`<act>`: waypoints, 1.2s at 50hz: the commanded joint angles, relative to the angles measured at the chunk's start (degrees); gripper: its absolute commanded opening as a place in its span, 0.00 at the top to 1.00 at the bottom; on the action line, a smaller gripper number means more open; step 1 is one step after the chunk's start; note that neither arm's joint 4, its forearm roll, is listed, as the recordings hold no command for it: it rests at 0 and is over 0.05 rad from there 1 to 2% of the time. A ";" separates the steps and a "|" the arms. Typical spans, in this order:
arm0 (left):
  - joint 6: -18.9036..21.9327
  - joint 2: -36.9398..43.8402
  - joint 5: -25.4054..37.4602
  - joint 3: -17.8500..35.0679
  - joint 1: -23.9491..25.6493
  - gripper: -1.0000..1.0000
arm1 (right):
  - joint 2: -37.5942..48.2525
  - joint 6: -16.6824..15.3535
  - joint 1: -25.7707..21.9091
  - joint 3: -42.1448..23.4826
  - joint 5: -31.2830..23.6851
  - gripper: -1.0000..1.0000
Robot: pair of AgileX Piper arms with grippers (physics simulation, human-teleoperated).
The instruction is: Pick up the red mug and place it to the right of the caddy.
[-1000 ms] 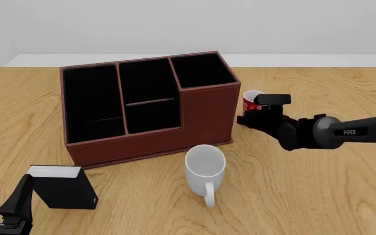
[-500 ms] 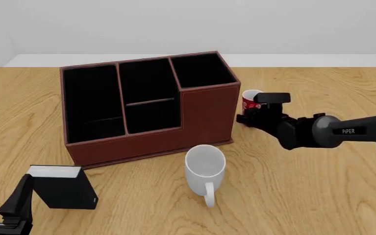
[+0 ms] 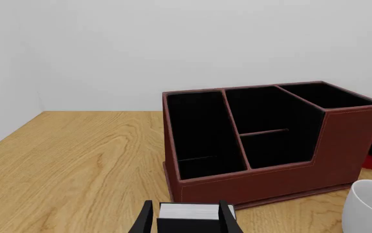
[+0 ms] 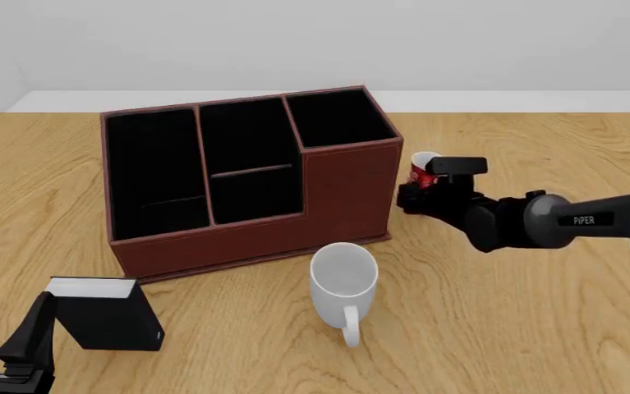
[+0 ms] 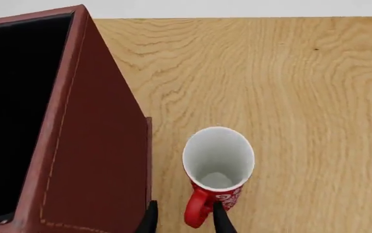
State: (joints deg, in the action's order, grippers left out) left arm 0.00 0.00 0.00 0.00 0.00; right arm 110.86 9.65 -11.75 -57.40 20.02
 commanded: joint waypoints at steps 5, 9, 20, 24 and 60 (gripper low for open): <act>0.00 0.00 0.00 0.00 0.00 0.00 | 1.10 -0.32 0.90 1.73 -0.11 0.00; 0.00 0.00 0.00 0.00 0.00 0.00 | 1.01 0.30 0.61 1.99 -0.15 0.00; 0.00 0.00 0.00 0.00 0.00 0.00 | 1.11 0.80 0.24 2.33 -0.18 0.00; 0.00 0.00 0.00 0.00 0.00 0.00 | 0.42 1.61 -0.08 2.97 -0.12 0.00; 0.00 0.00 0.00 0.00 0.00 0.00 | -31.42 6.22 -2.82 39.44 9.23 0.00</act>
State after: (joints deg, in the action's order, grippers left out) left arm 0.00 0.00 0.00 0.00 0.00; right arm 91.91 14.38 -13.54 -30.01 27.76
